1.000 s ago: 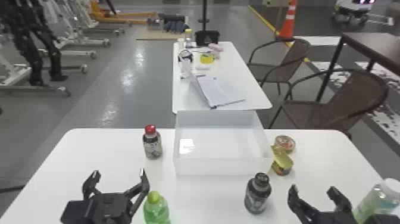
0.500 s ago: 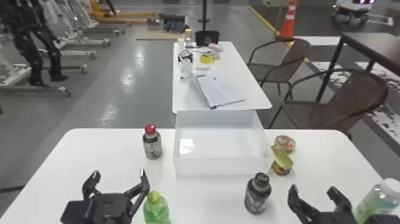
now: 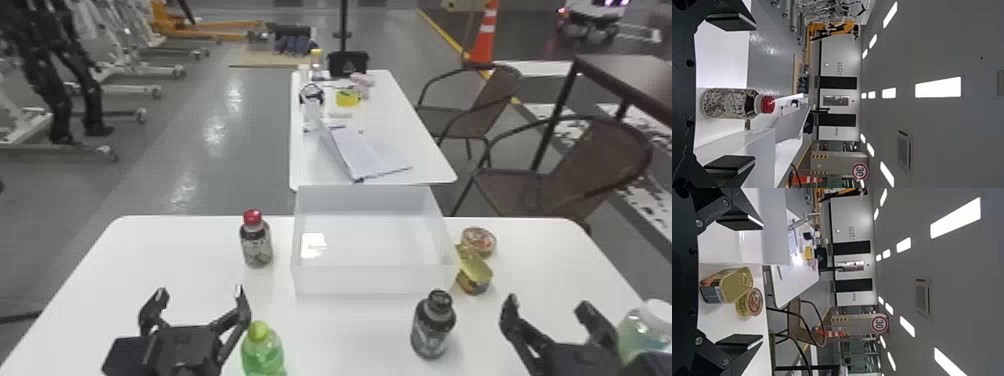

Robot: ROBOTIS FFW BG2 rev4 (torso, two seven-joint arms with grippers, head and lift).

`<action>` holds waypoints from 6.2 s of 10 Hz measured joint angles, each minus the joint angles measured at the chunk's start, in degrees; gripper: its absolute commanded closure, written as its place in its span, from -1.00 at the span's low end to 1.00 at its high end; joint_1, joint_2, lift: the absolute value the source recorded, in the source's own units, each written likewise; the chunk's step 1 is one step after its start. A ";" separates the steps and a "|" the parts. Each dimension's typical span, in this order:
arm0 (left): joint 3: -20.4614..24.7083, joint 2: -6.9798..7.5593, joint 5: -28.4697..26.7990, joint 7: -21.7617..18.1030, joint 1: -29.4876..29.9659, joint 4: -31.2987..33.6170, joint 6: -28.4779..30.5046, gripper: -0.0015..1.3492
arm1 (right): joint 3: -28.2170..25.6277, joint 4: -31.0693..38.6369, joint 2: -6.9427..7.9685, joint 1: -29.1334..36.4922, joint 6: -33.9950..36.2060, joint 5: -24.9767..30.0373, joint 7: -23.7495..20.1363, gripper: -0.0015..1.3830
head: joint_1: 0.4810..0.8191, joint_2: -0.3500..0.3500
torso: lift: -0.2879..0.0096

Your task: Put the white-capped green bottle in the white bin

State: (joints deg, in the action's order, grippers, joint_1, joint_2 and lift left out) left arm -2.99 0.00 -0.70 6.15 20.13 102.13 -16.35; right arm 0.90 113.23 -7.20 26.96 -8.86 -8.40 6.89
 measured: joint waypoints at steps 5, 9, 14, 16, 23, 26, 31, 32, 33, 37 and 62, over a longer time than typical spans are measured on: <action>0.14 0.00 0.08 0.00 0.00 -0.02 -0.25 -0.83 | -5.22 1.55 1.10 3.54 -9.50 2.12 18.80 -0.60 | -0.60 0.00 | 0.26; 0.24 0.00 0.27 0.00 0.10 -0.04 -0.54 -0.83 | -7.69 -6.21 3.87 5.63 -17.00 -0.15 22.03 -0.60 | -0.60 0.00 | 0.26; 0.24 0.00 0.29 0.00 0.13 -0.09 -0.53 -0.83 | -7.61 -11.80 2.58 5.18 -17.71 -7.89 21.37 -0.60 | -0.60 0.00 | 0.26; 0.26 0.00 0.26 0.00 0.15 -0.09 -0.54 -0.83 | -7.21 -13.49 0.95 4.67 -17.25 -10.40 19.88 -0.60 | -0.60 0.00 | 0.26; 0.37 0.00 0.55 0.00 0.26 -0.09 -0.57 -0.83 | -7.11 -19.81 -2.62 -2.14 -11.91 -13.01 13.73 -0.60 | -0.60 0.00 | 0.26; 0.48 0.00 1.19 0.00 0.40 -0.18 -0.74 -0.83 | -7.18 -21.86 -3.37 -4.81 -9.64 -13.49 10.39 -0.60 | -0.60 0.00 | 0.26; 0.53 0.00 2.21 0.00 0.52 -0.60 -1.04 -0.83 | -8.04 -21.42 -4.40 -6.87 -5.48 -13.76 8.75 -0.60 | -0.60 0.00 | 0.26; 0.53 0.00 2.27 0.00 0.52 -0.67 -1.06 -0.83 | -8.74 -21.45 -4.22 -6.96 -4.96 -13.60 8.76 -0.60 | -0.60 0.00 | 0.26; 0.53 0.00 2.28 0.00 0.53 -0.70 -1.06 -0.83 | -9.48 -21.78 -4.25 -7.38 -4.49 -13.37 8.41 -0.60 | -0.60 0.00 | 0.26; 0.59 0.00 2.28 0.00 0.72 -0.73 -1.21 -0.83 | -11.70 -24.02 -5.06 -9.95 -1.97 -13.47 3.65 0.49 | -0.60 0.00 | 0.26; 0.17 0.00 2.77 0.00 -0.35 -3.19 -2.64 -0.83 | -3.76 -33.23 -3.52 -42.71 18.07 -14.15 -35.66 0.49 | -0.60 0.00 | 0.26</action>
State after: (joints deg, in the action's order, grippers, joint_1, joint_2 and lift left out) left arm -2.81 0.00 2.07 6.15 19.77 98.94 -18.98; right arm -2.86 79.99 -10.72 -15.75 9.22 -22.55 -28.76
